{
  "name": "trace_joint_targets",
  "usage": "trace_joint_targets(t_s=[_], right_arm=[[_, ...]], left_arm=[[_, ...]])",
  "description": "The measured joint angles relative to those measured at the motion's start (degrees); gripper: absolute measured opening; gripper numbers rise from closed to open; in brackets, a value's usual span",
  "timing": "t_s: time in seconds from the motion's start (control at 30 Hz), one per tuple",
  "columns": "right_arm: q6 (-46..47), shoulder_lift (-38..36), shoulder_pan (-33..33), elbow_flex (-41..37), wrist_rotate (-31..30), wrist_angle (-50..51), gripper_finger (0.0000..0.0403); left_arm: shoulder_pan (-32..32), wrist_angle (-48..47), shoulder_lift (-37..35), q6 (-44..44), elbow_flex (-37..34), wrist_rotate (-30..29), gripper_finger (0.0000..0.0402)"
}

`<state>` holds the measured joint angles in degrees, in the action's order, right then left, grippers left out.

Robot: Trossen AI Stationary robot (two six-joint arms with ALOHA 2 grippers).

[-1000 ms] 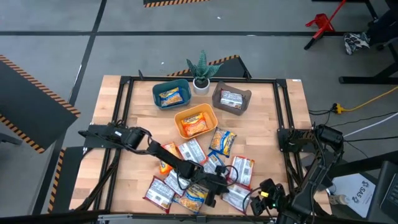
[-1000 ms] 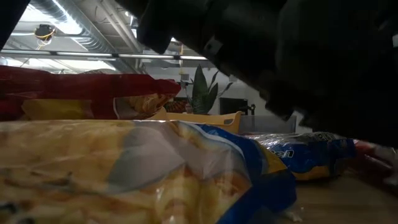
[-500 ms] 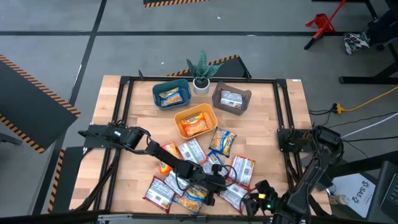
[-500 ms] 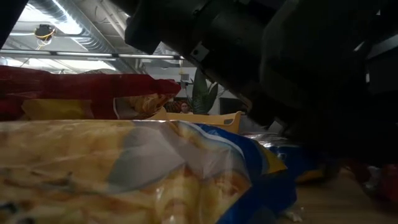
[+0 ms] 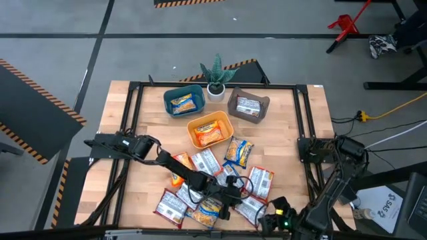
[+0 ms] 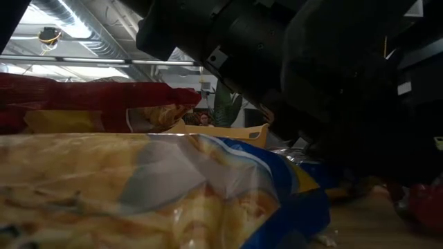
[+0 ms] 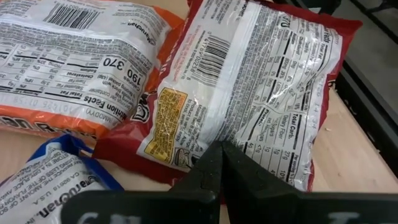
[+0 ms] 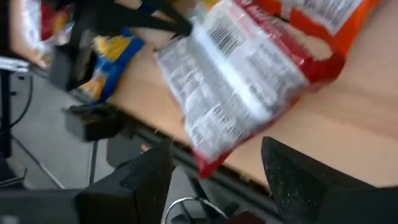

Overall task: Sort Maruchan noodles
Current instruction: Put the right red noodle pack into the black bin

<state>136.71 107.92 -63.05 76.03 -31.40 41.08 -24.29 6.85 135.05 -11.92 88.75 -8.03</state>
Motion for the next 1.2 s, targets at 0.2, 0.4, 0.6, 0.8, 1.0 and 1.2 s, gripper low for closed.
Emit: trace_joint_targets(t_s=[0.2,0.4,0.6,0.8,1.0,1.2], right_arm=[[0.67,1.93,0.36,0.48,1.24,-0.52,0.0230],[0.96,4.72,1.97,0.46,1.32,-0.96,0.0230],[1.30,4.96,1.97,0.46,3.79,-1.35,0.0230],[2.12,3.48,1.01,1.04,7.03,-1.57,0.0230],[1.69,3.68,2.48,1.03,5.53,0.20,0.0230],[1.44,3.95,3.71,1.03,3.97,0.79,0.0230]], left_arm=[[0.02,-0.34,0.40,-1.85,-0.07,-0.07,0.0000],[0.19,1.29,0.70,-5.06,-1.30,-0.09,0.0000],[0.28,1.57,0.59,-6.65,-1.86,-0.29,0.0000],[0.35,1.39,0.59,-7.12,-1.86,-0.39,0.0000],[0.46,1.00,0.72,-8.90,-1.86,-0.16,0.0000],[0.98,-1.26,0.69,-11.32,-1.72,-0.30,0.0000]])
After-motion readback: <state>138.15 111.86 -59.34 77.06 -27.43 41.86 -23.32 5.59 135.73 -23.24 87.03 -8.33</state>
